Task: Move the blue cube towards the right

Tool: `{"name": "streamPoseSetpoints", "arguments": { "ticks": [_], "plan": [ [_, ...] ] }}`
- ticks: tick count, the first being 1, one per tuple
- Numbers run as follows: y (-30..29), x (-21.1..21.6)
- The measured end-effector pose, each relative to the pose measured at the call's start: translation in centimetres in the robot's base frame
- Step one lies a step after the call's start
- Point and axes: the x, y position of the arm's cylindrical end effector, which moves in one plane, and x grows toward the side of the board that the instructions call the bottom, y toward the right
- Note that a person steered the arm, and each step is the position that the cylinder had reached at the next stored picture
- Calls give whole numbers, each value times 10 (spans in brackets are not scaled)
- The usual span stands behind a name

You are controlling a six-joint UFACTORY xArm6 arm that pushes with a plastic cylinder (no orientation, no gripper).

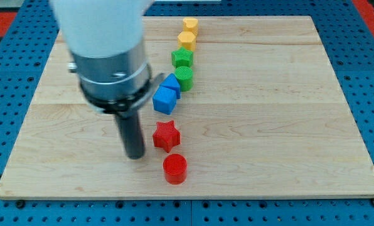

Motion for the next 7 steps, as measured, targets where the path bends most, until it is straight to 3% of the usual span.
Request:
{"name": "streamPoseSetpoints", "arguments": {
  "ticks": [3, 4, 7],
  "plan": [
    [-10, -83],
    [33, -116],
    [59, -118]
  ]
}}
